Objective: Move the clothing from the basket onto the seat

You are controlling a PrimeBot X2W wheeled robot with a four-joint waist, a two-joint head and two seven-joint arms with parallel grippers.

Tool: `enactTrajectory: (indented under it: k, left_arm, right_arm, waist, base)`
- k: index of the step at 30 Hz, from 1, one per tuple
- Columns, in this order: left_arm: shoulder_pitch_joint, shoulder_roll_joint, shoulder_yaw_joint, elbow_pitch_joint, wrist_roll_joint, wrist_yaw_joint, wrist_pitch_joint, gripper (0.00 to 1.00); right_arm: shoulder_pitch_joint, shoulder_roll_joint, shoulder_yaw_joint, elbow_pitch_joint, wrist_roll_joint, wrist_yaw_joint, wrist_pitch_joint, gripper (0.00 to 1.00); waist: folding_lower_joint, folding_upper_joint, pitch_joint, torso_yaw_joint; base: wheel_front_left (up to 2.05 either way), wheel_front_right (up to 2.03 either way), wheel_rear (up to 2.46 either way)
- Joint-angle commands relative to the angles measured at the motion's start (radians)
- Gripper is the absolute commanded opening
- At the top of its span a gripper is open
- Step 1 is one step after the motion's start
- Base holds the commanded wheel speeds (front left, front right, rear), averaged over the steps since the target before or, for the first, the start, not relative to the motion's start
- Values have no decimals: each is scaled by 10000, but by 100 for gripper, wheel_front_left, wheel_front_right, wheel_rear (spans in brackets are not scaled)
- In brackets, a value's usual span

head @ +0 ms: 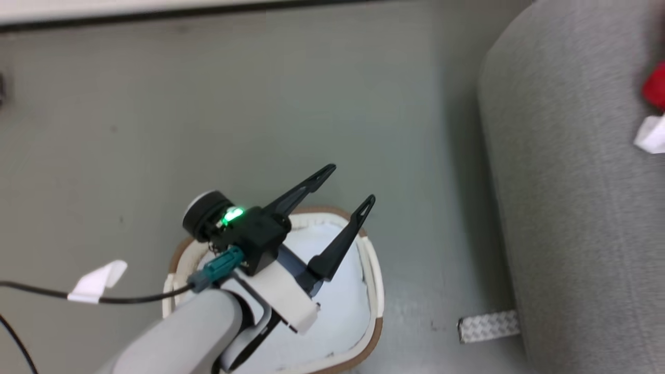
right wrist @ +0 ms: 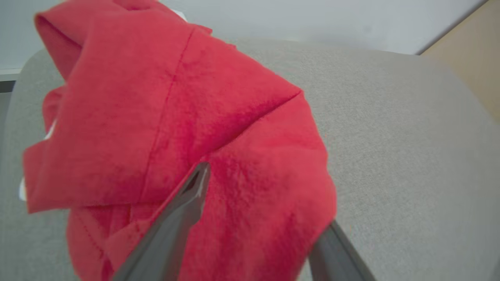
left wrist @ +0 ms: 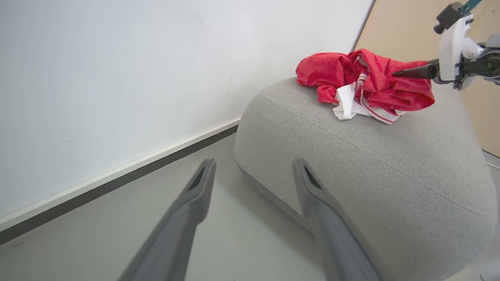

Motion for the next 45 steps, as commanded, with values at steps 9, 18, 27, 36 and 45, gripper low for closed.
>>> enactTrajectory:
  k: [9,18,27,36,45]
  left_arm:
    - [1284,6,364,271,-822,648,-488,100]
    - [2397,358,1192,247,-1578,1214,-970,100]
    - [3438,665,2307,9,-2404,1965,-1258,100]
    - [4567,796,2917,67,-3119,2359,-1325,100]
    - [5509,636,3626,650,-3012,2560,-1502,100]
  right_arm:
    - [1608,-1222,75,-1931,852,-26,2691,100]
    - [2556,-631,-165,-5762,610,-26,3038,100]
    - [3715,1640,221,-7734,447,-26,2184,100]
    - [5496,3297,753,-8293,-254,-26,674,100]
    - [6746,4211,1423,-7847,-1179,-26,-1489,100]
  waist:
    - [-1,0,-2460,-274]
    - [-1,0,-3867,206]
    - [-1,0,-5012,997]
    - [-1,0,-5292,1496]
    - [-1,0,-5412,1480]
  base:
    - [0,0,0]
    - [0,0,0]
    - [0,0,0]
    - [0,0,0]
    - [0,0,0]
